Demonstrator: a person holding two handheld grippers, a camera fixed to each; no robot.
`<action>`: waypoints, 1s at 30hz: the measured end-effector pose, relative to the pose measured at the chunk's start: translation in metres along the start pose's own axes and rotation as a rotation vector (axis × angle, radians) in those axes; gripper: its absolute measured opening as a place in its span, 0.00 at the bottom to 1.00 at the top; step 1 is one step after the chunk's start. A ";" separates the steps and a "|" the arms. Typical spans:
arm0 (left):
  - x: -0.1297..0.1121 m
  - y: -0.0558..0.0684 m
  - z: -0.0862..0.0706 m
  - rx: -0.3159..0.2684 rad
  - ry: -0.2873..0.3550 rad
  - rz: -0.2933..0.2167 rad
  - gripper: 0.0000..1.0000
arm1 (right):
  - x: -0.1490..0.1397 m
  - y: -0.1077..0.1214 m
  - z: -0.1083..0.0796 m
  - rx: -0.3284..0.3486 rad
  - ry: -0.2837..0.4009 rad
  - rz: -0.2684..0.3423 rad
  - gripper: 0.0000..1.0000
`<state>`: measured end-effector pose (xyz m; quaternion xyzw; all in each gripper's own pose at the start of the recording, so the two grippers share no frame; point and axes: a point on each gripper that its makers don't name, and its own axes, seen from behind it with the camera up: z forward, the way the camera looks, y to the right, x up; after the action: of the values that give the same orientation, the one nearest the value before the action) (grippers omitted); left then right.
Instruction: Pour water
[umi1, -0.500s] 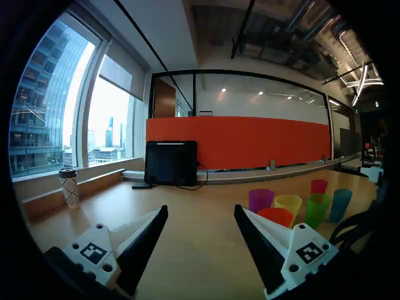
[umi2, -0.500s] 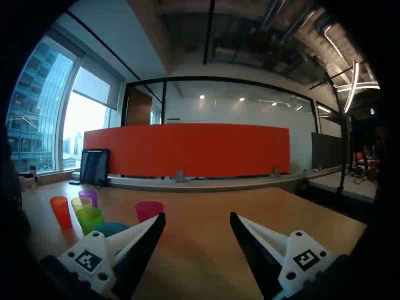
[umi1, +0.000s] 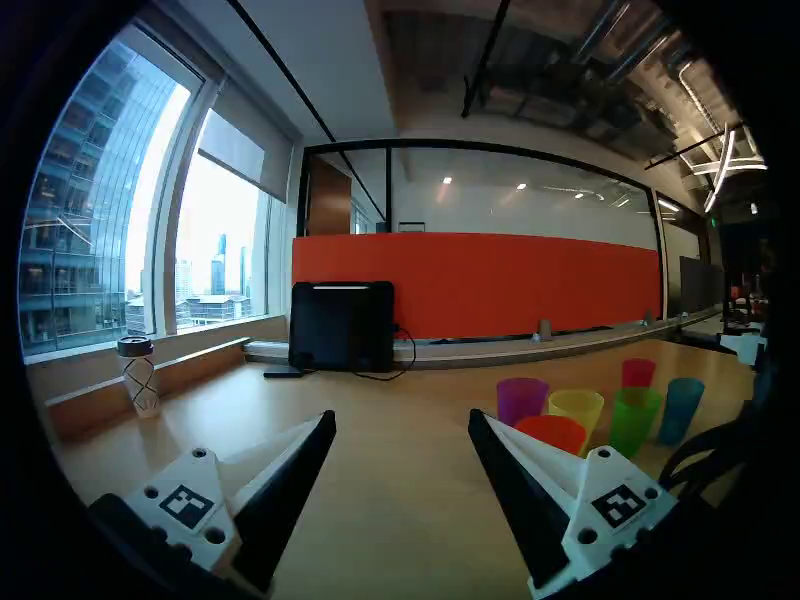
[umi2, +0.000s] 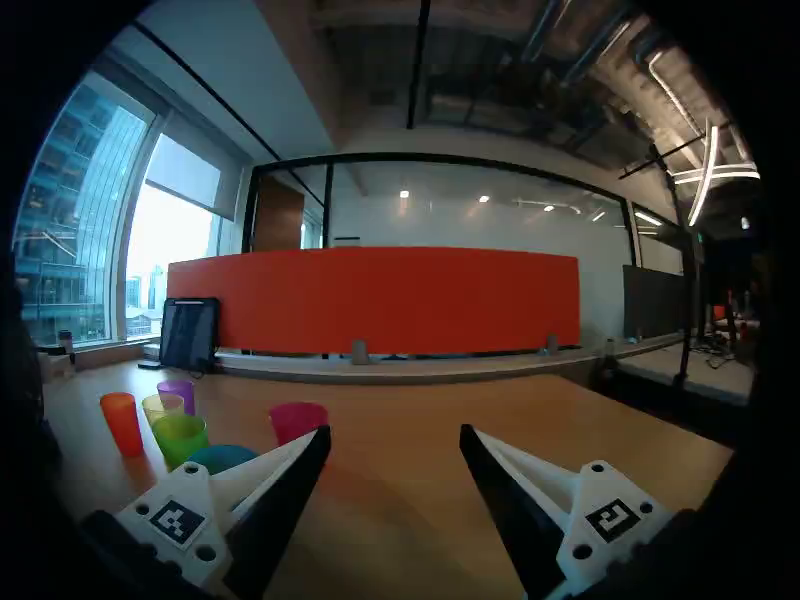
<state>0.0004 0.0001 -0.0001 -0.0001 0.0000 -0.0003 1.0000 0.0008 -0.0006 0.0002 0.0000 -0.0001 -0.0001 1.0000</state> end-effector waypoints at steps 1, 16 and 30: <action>0.000 0.000 0.000 0.000 0.000 0.000 0.99 | 0.000 0.000 0.000 0.000 0.000 0.000 1.00; 0.000 -0.001 0.000 0.002 0.000 0.000 0.99 | 0.000 0.001 0.000 -0.001 0.001 0.000 1.00; 0.016 -0.009 -0.003 0.025 -0.024 0.010 0.99 | 0.004 0.005 0.001 -0.001 -0.016 -0.011 1.00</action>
<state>0.0162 -0.0088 -0.0033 0.0123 -0.0122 0.0047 0.9998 0.0044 0.0039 0.0009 -0.0005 -0.0083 -0.0057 0.9999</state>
